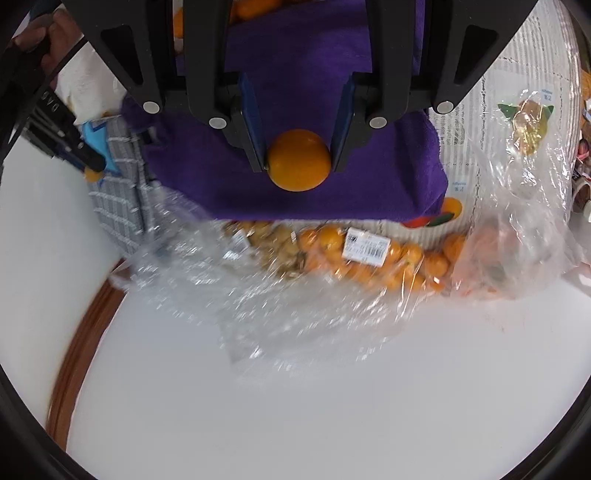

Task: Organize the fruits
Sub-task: 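Carry both fruits over the purple towel and open both grippers onto it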

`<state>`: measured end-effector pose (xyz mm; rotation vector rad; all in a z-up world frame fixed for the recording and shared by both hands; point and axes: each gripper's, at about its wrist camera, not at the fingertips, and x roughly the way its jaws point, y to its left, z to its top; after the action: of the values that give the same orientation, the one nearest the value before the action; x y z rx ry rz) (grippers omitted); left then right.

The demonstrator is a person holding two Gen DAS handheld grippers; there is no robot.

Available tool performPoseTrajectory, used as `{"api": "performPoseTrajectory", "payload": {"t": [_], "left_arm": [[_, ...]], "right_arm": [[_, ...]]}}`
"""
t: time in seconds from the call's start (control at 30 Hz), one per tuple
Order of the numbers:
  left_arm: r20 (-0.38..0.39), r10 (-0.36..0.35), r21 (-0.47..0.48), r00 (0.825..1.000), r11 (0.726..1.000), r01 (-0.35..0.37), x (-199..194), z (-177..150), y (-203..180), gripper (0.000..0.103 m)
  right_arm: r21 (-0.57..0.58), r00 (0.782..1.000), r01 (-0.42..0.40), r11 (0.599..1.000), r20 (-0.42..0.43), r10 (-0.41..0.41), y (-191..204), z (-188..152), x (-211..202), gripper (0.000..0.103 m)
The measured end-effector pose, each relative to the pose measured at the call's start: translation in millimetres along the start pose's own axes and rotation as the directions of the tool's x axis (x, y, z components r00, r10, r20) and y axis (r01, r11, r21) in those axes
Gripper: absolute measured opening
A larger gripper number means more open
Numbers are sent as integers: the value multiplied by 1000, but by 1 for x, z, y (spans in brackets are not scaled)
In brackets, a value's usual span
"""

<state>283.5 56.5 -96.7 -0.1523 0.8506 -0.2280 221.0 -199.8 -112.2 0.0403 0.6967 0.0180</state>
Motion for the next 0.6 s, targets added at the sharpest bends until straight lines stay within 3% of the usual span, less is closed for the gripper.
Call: {"api": "performPoseTrajectory", "payload": {"t": [0.6], "left_arm": [[-99,41,-72,994,996,-48,51,-11,41,34]], "right_arm": [[20,991,-32,999,-127,35,9,-13,94,25]]}}
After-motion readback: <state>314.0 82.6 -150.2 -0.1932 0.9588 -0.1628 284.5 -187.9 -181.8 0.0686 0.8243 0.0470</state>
